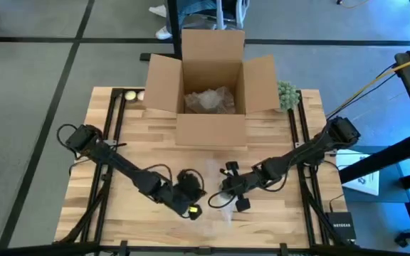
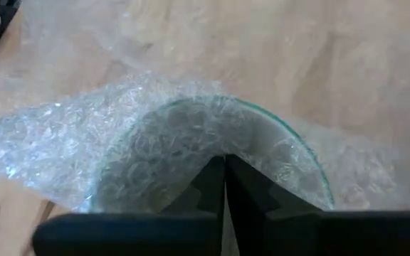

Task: Wrap mug
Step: Wrap the mug with the bubble wrap

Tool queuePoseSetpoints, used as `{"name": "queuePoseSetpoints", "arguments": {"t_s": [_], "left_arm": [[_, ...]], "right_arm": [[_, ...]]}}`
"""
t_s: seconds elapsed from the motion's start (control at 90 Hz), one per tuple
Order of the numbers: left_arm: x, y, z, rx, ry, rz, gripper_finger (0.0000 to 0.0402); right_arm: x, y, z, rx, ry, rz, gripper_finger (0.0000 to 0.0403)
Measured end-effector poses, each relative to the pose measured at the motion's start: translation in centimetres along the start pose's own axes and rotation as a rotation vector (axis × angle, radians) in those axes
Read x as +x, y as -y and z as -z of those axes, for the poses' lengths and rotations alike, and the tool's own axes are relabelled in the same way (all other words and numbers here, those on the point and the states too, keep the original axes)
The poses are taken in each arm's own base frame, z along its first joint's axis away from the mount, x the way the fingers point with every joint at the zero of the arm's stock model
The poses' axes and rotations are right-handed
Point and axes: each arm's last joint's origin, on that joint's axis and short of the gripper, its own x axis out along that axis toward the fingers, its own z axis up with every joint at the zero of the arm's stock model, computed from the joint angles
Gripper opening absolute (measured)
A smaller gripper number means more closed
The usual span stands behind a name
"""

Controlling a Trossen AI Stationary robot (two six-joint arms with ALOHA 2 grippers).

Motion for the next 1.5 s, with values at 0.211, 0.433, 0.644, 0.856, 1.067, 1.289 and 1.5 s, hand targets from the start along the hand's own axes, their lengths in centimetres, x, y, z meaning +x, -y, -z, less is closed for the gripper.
{"name": "queuePoseSetpoints", "arguments": {"t_s": [0.211, 0.433, 0.644, 0.856, 1.067, 1.289, 1.5], "left_arm": [[1.2, -1.0, -1.7, 0.044, 0.012, 0.087, 0.0000], [-0.6, -2.0, -0.7, 0.020, -0.125, -0.062, 0.0000], [-3.2, -3.1, 1.4, -0.029, -0.289, -0.255, 0.0000], [-3.6, -2.7, 1.6, -0.022, -0.260, -0.262, 0.0000], [-3.6, -2.7, 1.7, -0.008, -0.267, -0.256, 0.0000], [-3.6, -2.7, 1.6, -0.001, -0.270, -0.255, 0.0000], [-3.6, -2.7, 1.6, -0.007, -0.269, -0.255, 0.0000]], "right_arm": [[0.0, 0.0, -0.4, 0.007, 0.041, -0.004, 0.0001], [0.0, 0.0, -0.3, 0.024, 0.025, -0.002, 0.0001], [0.0, 0.0, -0.2, 0.024, 0.021, -0.003, 0.0001], [0.0, 0.0, -0.3, 0.024, 0.023, -0.005, 0.0001], [0.0, 0.0, -0.3, 0.025, 0.024, -0.005, 0.0001], [0.0, 0.0, -0.3, 0.025, 0.024, -0.006, 0.0001], [0.0, 0.0, -0.3, 0.024, 0.024, -0.006, 0.0001]]}}
